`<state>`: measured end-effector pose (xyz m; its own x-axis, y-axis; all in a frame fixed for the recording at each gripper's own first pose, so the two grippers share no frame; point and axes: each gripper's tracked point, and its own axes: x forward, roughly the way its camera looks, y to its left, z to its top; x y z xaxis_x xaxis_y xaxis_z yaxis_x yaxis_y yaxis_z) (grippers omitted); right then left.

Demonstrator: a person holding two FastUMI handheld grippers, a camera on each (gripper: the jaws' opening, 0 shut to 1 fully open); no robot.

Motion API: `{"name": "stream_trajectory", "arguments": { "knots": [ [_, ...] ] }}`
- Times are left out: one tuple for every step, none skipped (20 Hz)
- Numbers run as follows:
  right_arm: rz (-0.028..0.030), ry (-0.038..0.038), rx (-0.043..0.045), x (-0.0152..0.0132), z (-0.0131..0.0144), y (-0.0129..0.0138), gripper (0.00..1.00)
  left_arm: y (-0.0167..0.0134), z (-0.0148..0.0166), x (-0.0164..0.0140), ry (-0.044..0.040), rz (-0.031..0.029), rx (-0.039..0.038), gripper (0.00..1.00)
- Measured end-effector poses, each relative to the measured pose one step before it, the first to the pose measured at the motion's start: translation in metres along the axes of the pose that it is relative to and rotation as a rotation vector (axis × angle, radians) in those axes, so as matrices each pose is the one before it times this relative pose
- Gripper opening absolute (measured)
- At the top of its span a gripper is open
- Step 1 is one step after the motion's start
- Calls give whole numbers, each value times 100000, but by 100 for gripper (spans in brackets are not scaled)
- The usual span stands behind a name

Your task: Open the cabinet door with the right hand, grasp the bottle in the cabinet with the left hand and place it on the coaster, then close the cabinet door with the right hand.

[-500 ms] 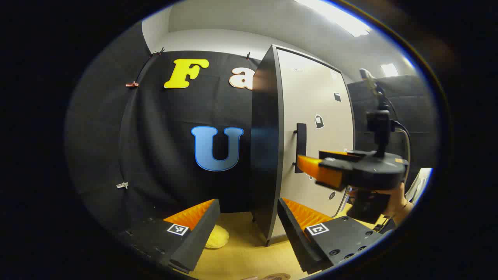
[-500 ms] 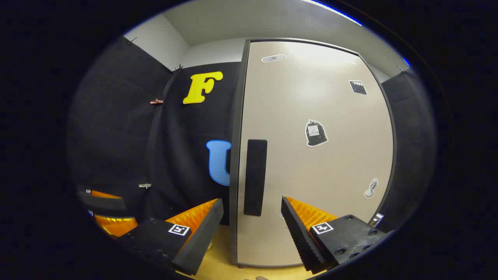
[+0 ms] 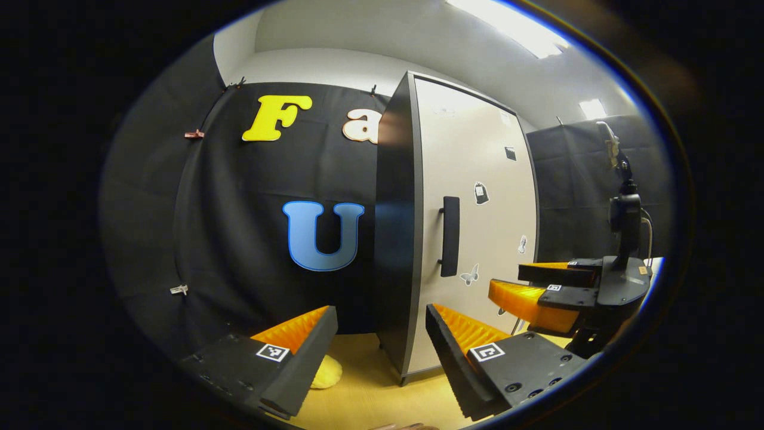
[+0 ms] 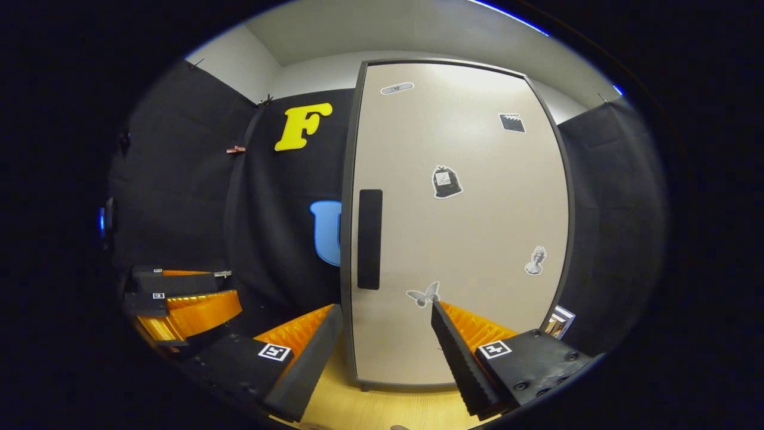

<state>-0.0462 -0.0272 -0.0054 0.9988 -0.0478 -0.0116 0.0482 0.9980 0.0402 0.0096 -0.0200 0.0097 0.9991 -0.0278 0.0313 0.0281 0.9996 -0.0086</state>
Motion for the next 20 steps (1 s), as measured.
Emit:
{"name": "stream_trajectory", "arguments": {
  "knots": [
    [-52, -934, 346, -189, 336, -196, 97, -141, 54, -94, -330, -222, -142, 94],
    [84, -1217, 346, -149, 350, -131, 97, 7, 135, 9, -126, 190, 266, 94],
    [25, -1598, -30, -88, 519, -102, 97, 52, 45, -94, -58, 453, 542, 91],
    [-411, -1233, -346, -59, 371, -163, 97, 27, 42, 26, 25, 301, 494, 94],
    [-198, -608, -445, 54, 142, -42, 97, 42, -24, -73, -50, 165, 184, 94],
    [258, -161, -233, 33, 23, 74, 97, 77, -18, 1, -9, 228, -117, 94],
    [800, 314, 99, 136, -3, 127, 97, 105, -93, 35, 33, 265, -364, 94],
    [815, 439, 502, 248, -71, 184, 97, 112, -38, 41, 154, 295, -420, 94],
    [892, 126, 834, 393, -17, 207, 97, 99, -83, -47, 138, 396, -288, 94],
    [628, -680, 1004, 454, 219, 230, 98, 235, -64, -71, 222, 557, -8, 94],
    [502, -995, 1249, 461, 265, 165, 98, 347, -66, -73, 239, 670, 97, 94],
    [739, -737, 1008, 597, 308, 254, 98, 289, -253, -60, 303, 448, -44, 94],
    [227, -978, 390, 757, 368, 159, 97, 263, -179, -80, 184, 127, -497, 94],
    [-218, -1347, -601, 814, 404, 145, 97, 76, -148, -107, 213, -508, -728, 94],
    [-306, -1482, -984, 931, 346, 177, 97, 74, -182, -50, 271, -540, -558, 94],
    [-84, -1284, -867, 911, 196, 257, 97, 212, -126, -42, 532, -82, -165, 94],
    [219, -436, -441, 988, 12, 349, 97, 274, -158, -33, 654, 239, 354, 94],
    [602, -264, 120, 866, -77, 523, 97, 370, -181, -59, 401, 580, 612, 94],
    [214, -90, 363, 770, -103, 376, 97, 455, -67, 61, 435, 656, 675, 94],
    [-222, 166, 218, 766, -192, 227, 97, 415, -284, 21, 395, 700, 443, 94]
  ]
}}
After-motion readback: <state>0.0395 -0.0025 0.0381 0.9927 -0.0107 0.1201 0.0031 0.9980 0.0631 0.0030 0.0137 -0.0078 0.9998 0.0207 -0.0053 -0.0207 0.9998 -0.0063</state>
